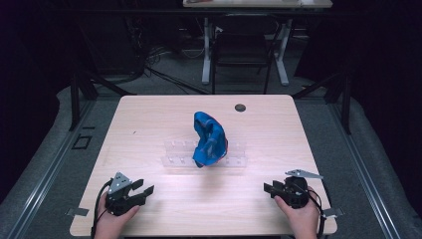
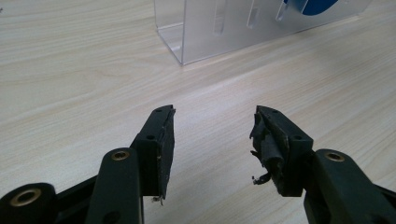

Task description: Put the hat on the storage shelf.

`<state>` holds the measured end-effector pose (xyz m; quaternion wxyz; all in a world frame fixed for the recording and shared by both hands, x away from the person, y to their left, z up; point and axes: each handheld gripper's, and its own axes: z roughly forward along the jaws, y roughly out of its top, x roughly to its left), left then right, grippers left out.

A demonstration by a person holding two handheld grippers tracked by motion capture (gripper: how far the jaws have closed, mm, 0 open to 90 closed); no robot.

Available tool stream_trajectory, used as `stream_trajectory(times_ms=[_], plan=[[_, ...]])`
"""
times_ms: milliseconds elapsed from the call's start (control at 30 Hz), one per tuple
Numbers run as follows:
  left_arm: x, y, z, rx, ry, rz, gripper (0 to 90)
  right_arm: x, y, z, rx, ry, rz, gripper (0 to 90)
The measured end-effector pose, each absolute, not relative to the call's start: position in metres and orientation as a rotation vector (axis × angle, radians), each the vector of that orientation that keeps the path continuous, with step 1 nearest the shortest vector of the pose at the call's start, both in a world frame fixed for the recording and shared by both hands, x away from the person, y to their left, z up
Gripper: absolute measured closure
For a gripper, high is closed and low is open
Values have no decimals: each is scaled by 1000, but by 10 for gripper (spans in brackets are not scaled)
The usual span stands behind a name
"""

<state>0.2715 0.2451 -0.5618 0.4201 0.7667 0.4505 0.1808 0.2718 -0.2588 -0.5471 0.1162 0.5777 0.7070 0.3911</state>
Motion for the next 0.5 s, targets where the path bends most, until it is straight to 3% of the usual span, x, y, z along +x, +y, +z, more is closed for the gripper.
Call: stream_trajectory(times_ms=[300,500], plan=[[272,232,-561,1932,1110,454,483,273,-262,-550,1699,2065,1165,559],[275,196,-551,1957,1014,456,485,273,-269,-549,1794,2029,1239,567]])
